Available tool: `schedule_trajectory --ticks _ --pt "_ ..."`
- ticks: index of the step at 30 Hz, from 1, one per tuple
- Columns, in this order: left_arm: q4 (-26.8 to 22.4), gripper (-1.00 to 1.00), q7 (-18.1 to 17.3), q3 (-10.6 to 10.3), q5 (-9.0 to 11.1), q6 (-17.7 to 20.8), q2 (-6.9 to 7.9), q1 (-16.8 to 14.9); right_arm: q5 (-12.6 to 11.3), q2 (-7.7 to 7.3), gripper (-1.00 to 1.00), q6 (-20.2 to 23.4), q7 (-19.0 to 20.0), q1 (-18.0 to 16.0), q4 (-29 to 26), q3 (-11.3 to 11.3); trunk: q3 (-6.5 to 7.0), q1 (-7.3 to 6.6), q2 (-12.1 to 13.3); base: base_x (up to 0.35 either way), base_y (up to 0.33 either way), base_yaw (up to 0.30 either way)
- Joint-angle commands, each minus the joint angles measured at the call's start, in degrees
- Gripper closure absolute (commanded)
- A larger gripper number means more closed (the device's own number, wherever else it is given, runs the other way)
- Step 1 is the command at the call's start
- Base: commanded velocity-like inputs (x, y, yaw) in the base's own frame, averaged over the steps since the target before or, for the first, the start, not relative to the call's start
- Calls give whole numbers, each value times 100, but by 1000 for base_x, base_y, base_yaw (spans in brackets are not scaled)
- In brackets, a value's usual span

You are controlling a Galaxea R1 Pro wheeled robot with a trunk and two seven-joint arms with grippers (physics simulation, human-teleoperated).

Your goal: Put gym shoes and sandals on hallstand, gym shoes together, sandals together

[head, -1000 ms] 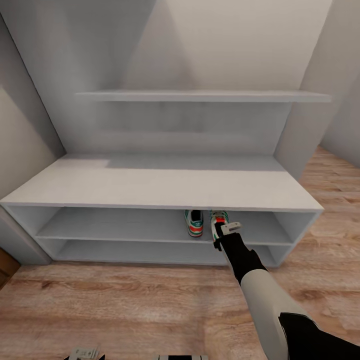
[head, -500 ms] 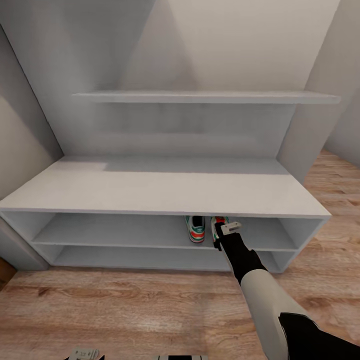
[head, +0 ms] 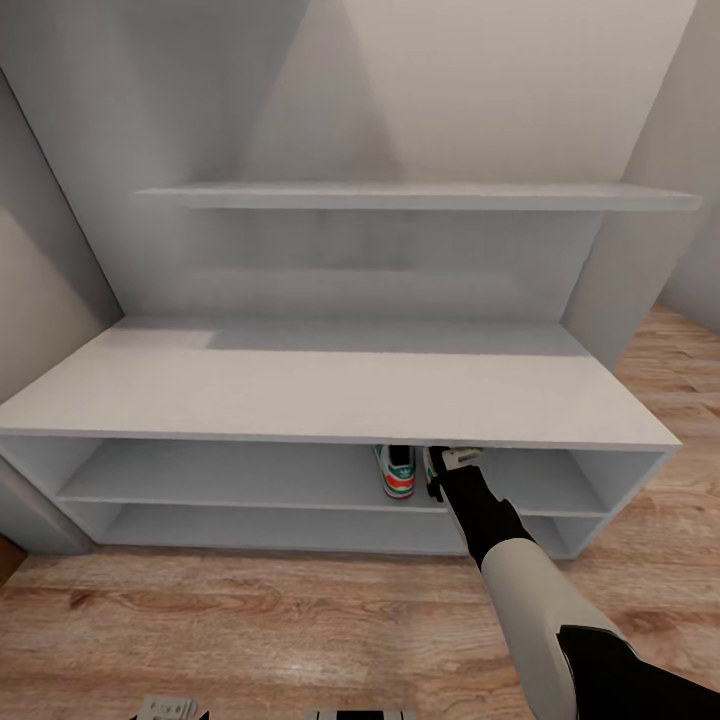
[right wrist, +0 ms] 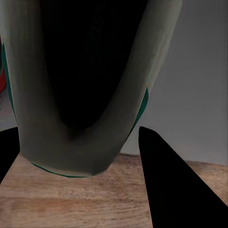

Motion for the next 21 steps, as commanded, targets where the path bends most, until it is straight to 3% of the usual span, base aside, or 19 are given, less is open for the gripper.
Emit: schedule_trajectory --ticks 1,21 --pt "5 -100 -44 47 -18 -10 -2 -3 -1 8 100 15 -24 -3 -5 -22 -5 -1 -2 19 6 0" --pt "5 -100 -44 47 -18 -10 6 -3 -1 28 100 18 -25 -3 -27 -22 -5 -1 -2 48 37 0"
